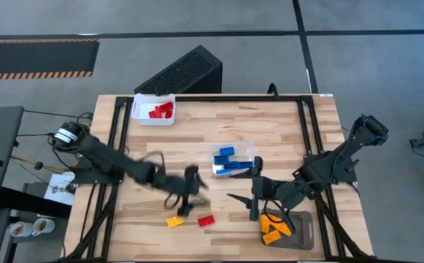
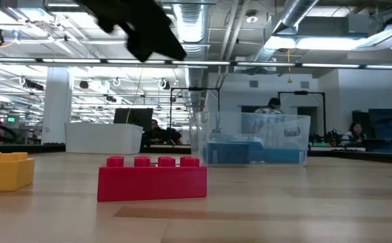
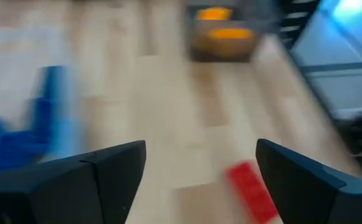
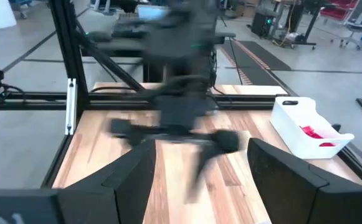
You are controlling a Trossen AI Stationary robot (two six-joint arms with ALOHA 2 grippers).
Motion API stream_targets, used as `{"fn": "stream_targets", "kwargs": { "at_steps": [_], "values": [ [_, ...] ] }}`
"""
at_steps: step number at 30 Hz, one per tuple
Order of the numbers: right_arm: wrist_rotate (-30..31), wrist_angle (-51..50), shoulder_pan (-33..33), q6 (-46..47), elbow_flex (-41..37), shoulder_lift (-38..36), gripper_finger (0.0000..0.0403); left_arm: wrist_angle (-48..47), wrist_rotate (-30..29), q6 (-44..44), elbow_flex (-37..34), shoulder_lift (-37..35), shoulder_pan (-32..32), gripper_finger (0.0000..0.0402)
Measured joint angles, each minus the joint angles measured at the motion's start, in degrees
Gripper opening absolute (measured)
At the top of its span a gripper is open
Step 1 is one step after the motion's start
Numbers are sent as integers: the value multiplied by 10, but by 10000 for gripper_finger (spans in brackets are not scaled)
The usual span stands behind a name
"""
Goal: Sort & place blocks by color
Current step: Put the red game piece into the white bin
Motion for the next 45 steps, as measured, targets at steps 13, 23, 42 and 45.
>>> {"fn": "stream_targets", "kwargs": {
  "at_steps": [13, 23, 42, 45],
  "values": [
    [0, 1, -25, 2, 0, 0, 275, 102, -108, -157, -3, 140, -125, 285],
    [-2, -17, -41, 2, 0, 0, 275, 92, -65, -197, 48, 248, -124, 350],
    [-2, -32, -23, 18, 0, 0, 275, -105, -168, -103, 56, 169, -72, 102],
    [-3, -35, -23, 18, 0, 0, 275, -188, -275, -91, 49, 71, -75, 102]
  ]
}}
